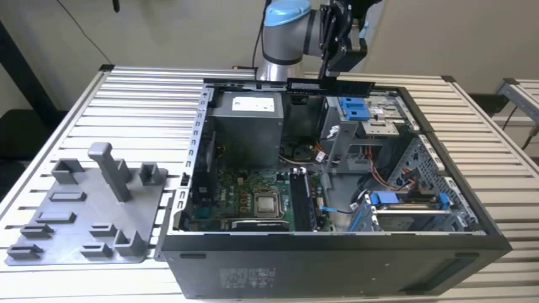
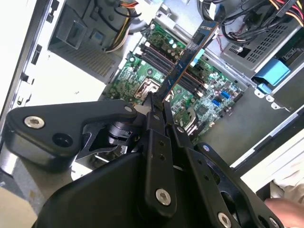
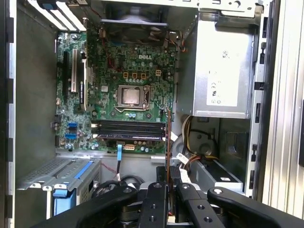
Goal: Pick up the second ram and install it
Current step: 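Insert the second ram into the second slot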
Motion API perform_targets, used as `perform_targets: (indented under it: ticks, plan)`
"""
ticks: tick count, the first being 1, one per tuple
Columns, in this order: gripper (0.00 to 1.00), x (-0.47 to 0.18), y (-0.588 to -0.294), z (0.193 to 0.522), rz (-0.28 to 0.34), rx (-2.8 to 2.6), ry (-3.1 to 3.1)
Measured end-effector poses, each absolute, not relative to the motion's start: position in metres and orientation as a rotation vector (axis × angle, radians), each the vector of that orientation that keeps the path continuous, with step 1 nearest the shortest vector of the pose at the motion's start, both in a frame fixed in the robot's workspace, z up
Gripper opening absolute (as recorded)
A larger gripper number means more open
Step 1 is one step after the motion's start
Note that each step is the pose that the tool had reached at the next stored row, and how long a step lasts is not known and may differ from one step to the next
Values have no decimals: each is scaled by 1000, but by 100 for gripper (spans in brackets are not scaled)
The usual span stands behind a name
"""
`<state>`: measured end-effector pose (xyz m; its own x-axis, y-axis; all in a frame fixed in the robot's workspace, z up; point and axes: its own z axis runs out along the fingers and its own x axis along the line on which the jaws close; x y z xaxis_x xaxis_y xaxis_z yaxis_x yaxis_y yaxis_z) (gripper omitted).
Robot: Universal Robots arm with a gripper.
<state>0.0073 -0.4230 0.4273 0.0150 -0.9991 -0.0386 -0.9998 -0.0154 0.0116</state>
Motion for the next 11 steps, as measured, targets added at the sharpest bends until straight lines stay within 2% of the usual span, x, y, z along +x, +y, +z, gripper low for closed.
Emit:
perform_targets:
  ticks: [11]
  plan:
    - [14, 7, -423, 427, 54, -2132, 2279]
